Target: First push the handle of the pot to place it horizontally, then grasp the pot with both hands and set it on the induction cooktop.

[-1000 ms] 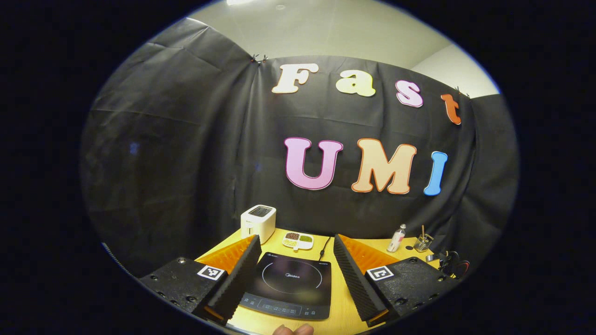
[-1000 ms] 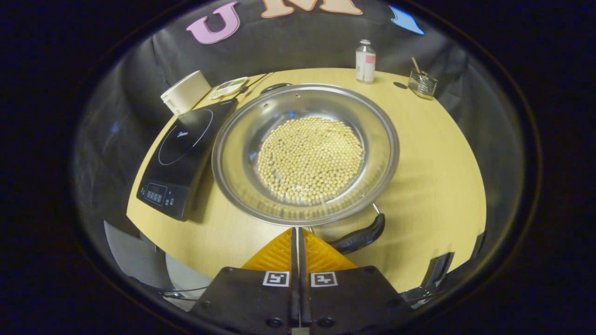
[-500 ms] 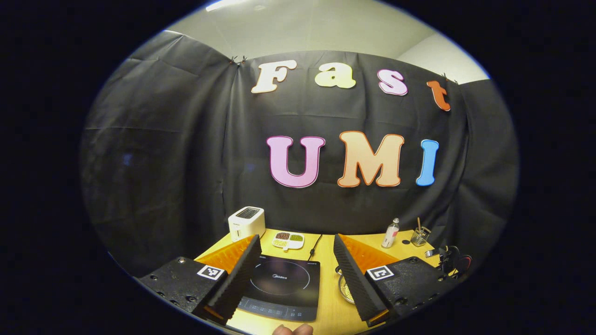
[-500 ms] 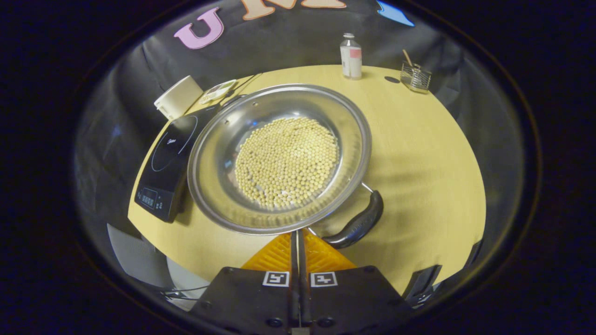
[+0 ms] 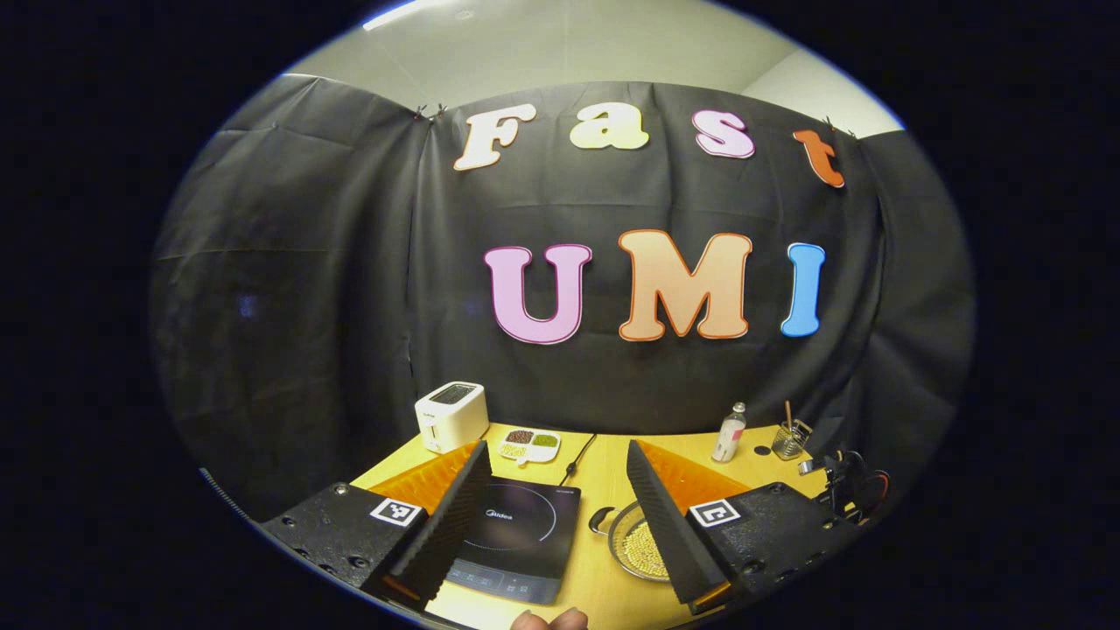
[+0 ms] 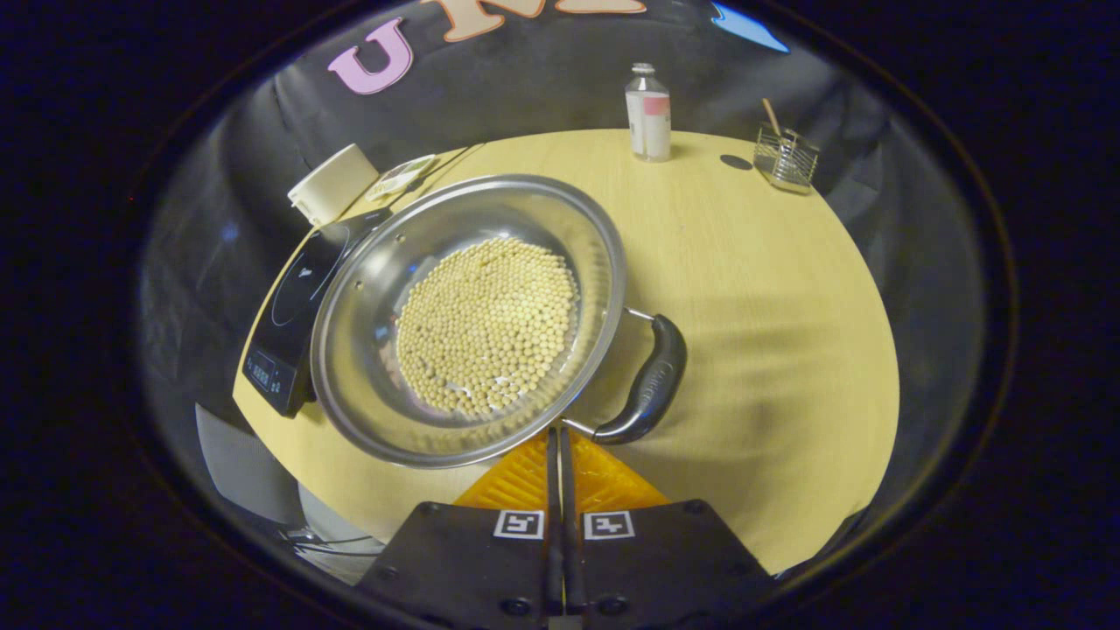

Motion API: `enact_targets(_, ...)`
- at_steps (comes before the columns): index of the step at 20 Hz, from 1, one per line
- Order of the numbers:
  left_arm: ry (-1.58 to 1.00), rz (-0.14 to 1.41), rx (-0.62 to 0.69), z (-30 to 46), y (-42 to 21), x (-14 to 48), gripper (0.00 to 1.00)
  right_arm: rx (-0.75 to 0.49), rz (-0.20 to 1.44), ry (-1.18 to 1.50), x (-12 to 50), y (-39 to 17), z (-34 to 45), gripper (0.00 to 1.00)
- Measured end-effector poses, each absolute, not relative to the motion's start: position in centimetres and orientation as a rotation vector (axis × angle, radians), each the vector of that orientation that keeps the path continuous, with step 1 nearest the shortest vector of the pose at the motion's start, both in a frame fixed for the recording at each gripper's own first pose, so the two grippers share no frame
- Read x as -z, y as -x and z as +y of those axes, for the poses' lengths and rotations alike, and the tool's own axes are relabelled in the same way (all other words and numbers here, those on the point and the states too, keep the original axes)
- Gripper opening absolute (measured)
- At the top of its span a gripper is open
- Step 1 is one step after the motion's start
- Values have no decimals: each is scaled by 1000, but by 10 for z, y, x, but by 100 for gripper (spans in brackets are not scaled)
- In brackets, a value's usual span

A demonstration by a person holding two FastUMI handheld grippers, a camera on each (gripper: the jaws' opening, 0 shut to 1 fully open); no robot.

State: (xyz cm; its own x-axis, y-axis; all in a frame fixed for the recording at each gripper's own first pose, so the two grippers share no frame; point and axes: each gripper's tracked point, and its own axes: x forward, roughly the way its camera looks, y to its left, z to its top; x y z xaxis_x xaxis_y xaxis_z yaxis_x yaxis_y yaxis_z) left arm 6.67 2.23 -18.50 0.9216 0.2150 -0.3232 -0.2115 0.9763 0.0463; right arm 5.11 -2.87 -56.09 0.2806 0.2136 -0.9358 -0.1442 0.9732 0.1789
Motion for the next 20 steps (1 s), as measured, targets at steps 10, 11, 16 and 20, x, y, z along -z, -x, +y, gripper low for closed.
enact_targets(10, 9, 508, -197, -28, -83, 241, 92, -234, 1169, -170, 564, -97, -53, 3)
enact_targets(11, 13, 536, -193, -29, -84, 249, 92, -233, 1156, -168, 563, -99, -54, 3)
enact_targets(16, 2, 636, -148, -35, -88, 286, 94, -203, 1074, -103, 549, -105, -66, 0)
enact_targets(20, 48, 741, -93, -41, -91, 335, 94, -140, 993, -100, 526, -120, -77, 0)
